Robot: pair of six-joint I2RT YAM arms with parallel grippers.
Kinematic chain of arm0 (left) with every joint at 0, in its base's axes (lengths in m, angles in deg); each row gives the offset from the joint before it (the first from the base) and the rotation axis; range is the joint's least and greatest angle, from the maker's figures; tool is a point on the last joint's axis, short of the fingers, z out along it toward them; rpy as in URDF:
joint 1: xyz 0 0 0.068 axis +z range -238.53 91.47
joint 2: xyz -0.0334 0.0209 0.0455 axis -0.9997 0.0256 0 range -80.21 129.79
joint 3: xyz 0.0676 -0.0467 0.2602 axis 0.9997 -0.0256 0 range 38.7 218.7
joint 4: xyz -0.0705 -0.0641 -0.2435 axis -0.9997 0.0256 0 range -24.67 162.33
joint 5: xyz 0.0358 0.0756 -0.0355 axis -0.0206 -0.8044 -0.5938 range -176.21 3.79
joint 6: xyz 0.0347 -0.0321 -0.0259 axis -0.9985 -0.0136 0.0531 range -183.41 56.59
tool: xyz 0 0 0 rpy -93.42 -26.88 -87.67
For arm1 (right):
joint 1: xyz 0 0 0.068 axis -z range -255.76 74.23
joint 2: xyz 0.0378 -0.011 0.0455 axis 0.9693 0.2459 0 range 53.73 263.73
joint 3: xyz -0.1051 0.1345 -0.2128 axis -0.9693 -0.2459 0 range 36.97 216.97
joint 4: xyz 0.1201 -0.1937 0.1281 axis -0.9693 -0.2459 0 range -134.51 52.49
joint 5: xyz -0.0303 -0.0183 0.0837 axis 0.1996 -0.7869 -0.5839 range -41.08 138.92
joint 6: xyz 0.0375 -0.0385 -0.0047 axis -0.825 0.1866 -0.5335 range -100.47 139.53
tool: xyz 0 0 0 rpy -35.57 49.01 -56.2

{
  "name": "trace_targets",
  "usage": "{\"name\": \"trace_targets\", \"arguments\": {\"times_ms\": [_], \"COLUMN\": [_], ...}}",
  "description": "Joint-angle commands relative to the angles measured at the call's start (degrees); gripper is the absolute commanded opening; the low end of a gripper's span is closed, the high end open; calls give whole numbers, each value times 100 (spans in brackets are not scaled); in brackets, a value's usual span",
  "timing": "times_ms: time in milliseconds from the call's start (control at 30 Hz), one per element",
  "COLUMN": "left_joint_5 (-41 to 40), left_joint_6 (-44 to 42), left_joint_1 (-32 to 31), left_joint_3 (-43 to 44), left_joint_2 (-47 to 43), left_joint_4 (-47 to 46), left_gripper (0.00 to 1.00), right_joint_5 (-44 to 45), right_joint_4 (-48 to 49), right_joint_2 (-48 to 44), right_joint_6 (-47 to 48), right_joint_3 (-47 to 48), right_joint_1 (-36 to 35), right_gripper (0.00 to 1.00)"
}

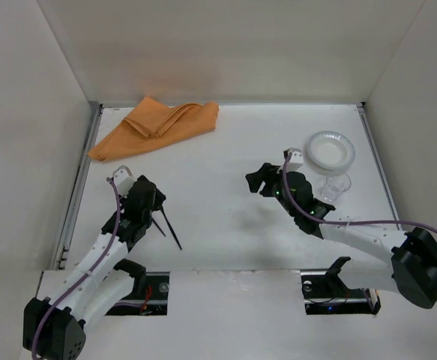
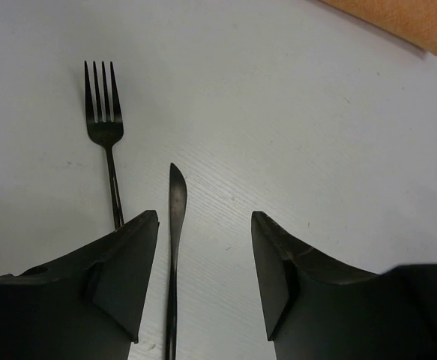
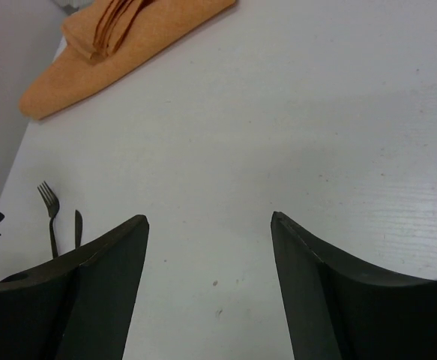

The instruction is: Set the dinner table for one person

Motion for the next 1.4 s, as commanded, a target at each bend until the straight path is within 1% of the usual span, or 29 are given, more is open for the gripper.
{"name": "trace_targets", "arguments": {"times_ms": [0, 33, 67, 167, 233, 267, 300, 333, 367, 400, 433, 533, 567, 600, 667, 733, 800, 867, 933, 1033, 1133, 1233, 1367], "left_joint_5": [201, 245, 254, 272, 280, 307, 316, 316, 316, 316, 333, 552, 562, 614, 711, 737, 755, 938, 1281, 1598, 1590, 1634, 1651], "left_joint_6": [25, 26, 34, 69, 157, 201, 236, 289, 341, 429, 526, 702, 763, 955, 1316, 1510, 1485, 1449, 1528, 1783, 1914, 2143, 2152], "left_joint_1": [92, 119, 136, 180, 250, 294, 329, 373, 426, 522, 636, 979, 1085, 1181, 1366, 1551, 1779, 1998, 2236, 2500, 2597, 2703, 2747], "left_joint_3": [16, 24, 33, 16, 85, 156, 182, 218, 244, 296, 367, 744, 893, 1069, 1298, 1535, 1825, 2080, 2361, 2678, 2819, 2907, 3100], "left_joint_2": [29, 55, 81, 213, 353, 450, 529, 643, 731, 880, 1064, 1688, 1934, 2197, 2602, 3050, 3612, 4078, 4518, 5133, 5521, 5785, 6075], "left_joint_4": [-375, -454, -525, -902, -1052, -1114, -1201, -1341, -1447, -1587, -1702, -1922, -1966, -1949, -2001, -2186, -2554, -2774, -2784, -2854, -2863, -2889, -2907], "left_gripper": [51, 51, 52, 51, 51, 46, 40, 29, 23, 16, 14, 14, 19, 25, 35, 41, 44, 42, 40, 39, 39, 39, 39], "right_joint_5": [55, 28, -7, -95, -104, -130, -156, -191, -209, -192, -166, -200, -209, -209, -174, -209, -288, -367, -376, -438, -490, -552, -666], "right_joint_4": [409, 410, 410, 445, 462, 445, 436, 436, 436, 462, 471, 497, 497, 497, 497, 506, 498, 524, 611, 612, 647, 682, 708], "right_joint_2": [13, 13, 13, -22, 13, 57, 83, 109, 118, 118, 118, 110, 92, 92, 101, 145, 101, -4, -48, -31, -22, 74, 66], "right_joint_6": [-8, -8, 0, 53, 36, 1, 1, -8, -8, -8, -34, -210, -237, -237, -202, -237, -272, -281, -290, -307, -351, -386, -412], "right_joint_3": [-36, -36, -36, -36, -45, -37, -36, -36, -36, -63, -89, -142, -151, -159, -168, -186, -212, -256, -300, -300, -300, -300, -291], "right_joint_1": [91, 91, 82, 65, 56, 56, 64, 91, 91, 117, 161, 293, 310, 319, 363, 468, 539, 548, 548, 557, 557, 592, 583], "right_gripper": [69, 62, 58, 32, 20, 14, 11, 9, 9, 8, 8, 12, 15, 20, 31, 44, 49, 52, 53, 55, 58, 58, 58]}}
